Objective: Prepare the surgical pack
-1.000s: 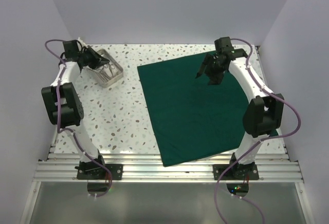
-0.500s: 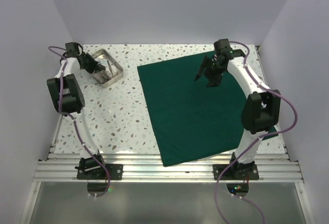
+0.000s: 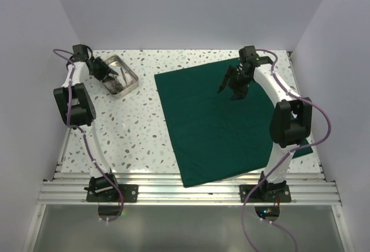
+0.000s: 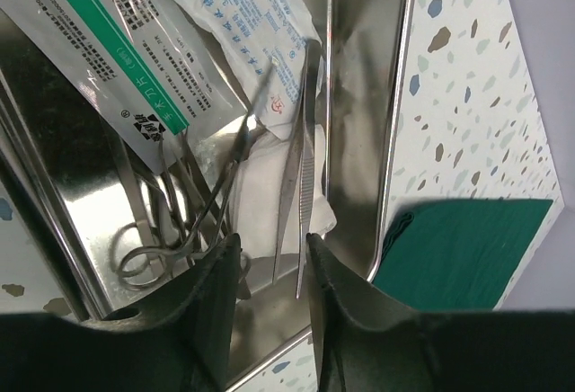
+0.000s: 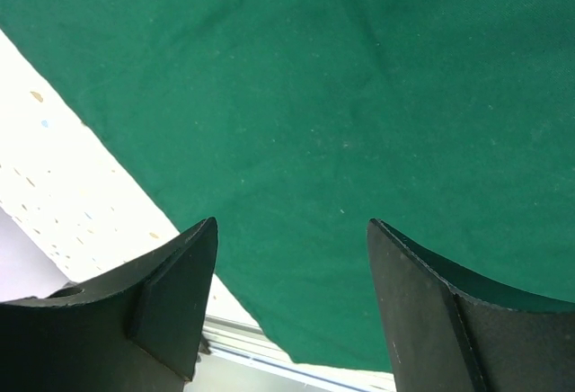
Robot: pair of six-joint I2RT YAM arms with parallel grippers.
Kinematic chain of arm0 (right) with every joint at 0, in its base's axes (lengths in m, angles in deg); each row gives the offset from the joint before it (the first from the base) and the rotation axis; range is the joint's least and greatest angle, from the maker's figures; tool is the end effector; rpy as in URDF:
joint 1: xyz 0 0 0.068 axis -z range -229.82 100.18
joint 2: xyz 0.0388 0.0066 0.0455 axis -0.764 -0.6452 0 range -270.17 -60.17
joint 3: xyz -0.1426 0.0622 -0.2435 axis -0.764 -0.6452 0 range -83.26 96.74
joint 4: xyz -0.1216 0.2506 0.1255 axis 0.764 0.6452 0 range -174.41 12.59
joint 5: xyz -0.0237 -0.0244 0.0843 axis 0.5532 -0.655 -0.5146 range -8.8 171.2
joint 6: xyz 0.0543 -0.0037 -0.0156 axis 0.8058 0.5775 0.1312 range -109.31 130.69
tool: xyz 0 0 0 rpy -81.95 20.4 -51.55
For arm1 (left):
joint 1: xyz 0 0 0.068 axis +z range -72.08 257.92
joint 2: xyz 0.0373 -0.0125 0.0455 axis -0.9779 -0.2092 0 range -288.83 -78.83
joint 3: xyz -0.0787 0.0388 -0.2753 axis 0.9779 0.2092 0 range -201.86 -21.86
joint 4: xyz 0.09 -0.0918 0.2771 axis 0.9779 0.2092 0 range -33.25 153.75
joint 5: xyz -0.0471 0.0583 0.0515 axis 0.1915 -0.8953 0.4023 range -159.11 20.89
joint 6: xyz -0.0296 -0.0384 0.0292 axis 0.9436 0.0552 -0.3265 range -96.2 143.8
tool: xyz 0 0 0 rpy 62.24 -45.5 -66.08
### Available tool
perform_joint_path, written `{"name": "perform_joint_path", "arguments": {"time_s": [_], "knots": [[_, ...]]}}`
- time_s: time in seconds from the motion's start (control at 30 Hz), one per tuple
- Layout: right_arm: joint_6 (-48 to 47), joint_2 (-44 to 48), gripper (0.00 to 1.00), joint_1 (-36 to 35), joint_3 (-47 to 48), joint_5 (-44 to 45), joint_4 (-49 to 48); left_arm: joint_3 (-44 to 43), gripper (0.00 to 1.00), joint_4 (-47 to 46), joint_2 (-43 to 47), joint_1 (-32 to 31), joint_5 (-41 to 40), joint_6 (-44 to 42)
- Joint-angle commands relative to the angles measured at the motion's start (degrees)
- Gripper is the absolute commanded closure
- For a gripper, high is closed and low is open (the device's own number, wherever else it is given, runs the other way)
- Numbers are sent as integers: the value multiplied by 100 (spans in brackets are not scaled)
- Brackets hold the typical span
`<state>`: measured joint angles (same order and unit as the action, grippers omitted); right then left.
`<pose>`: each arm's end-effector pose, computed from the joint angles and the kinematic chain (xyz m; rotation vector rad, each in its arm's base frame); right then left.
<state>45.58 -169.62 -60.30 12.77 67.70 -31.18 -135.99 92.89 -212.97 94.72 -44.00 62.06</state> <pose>0.4462 0.0919 0.2656 0.5266 2.7591 0.5304 0.5517 0.1489 0.1802 -1.0274 2.3458 -0.7037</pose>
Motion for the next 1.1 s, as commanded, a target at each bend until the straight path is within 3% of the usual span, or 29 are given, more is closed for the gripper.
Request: {"name": "perform_joint_path", "arguments": {"time_s": [0.0,0.17,0.27,0.3,0.4,0.43,0.6,0.73,0.87,1.07], "knots": [[-79,-32,29,2,4,-180,3,-163,60,147,90,60,-76,-169],[-570,-243,35,-226,258,224,380,-75,59,271,503,61,-242,-380],[-1203,-428,49,-629,425,514,688,407,59,174,1065,34,-436,-503],[-1361,-463,56,-761,434,593,732,557,59,183,1214,-1,-575,-547],[-1810,-542,94,-1419,303,647,838,1303,61,165,1855,-158,-839,-776],[-1828,-542,100,-1561,250,638,803,1819,62,113,2249,-211,-893,-828],[-1802,-779,100,-2456,56,497,610,3473,60,-388,3533,-344,-1025,-1162],[-1749,-1122,100,-3029,231,690,557,4012,52,-511,3966,-352,-1271,-1199],[-1399,-1211,100,-3206,355,717,373,3829,46,-459,3748,-335,-1463,-1128],[-1319,-939,100,-3206,435,795,363,2687,42,41,2589,-204,-1859,-1119]]}}
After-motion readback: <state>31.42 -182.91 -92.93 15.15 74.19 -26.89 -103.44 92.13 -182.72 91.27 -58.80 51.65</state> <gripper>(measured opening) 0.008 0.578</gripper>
